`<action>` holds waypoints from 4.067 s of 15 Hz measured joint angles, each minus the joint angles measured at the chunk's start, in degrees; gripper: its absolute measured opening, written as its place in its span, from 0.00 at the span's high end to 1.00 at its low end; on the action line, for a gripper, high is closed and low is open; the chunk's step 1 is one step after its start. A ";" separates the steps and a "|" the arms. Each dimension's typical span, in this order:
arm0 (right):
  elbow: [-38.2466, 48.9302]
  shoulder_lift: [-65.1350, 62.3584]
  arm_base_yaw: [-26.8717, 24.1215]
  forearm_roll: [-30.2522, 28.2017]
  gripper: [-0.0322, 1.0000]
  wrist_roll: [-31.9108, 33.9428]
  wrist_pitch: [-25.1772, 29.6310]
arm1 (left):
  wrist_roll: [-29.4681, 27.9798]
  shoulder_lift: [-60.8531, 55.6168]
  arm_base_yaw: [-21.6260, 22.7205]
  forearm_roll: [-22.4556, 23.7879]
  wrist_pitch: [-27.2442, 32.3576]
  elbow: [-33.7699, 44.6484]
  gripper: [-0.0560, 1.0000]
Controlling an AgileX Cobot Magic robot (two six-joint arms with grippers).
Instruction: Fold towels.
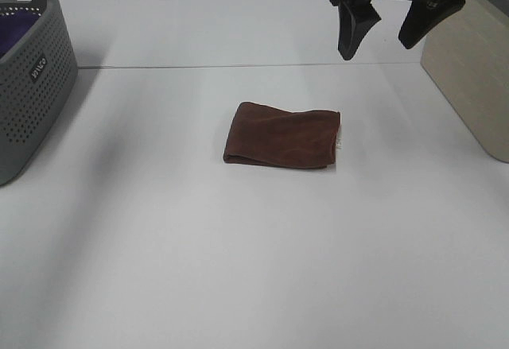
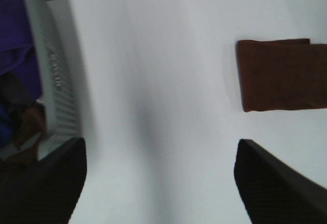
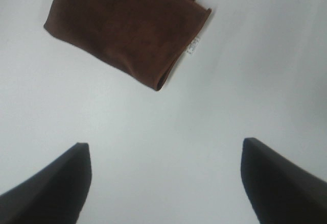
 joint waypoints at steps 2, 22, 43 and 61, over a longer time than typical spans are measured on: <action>5.16 -4.76 0.63 -0.11 0.23 0.52 0.00 | -2.35 -5.27 0.06 3.32 0.17 4.30 0.23; 67.90 -86.97 0.63 1.43 0.23 -3.55 -8.59 | 8.31 -84.28 0.06 -4.58 -7.39 75.63 0.23; 67.95 -90.47 -15.64 1.78 0.23 -4.13 -8.37 | 8.54 -84.97 2.64 -5.16 -8.42 75.97 0.23; 68.12 -104.45 -21.72 1.89 0.23 -4.13 -8.31 | 8.59 -95.97 8.37 -4.98 -8.54 75.97 0.23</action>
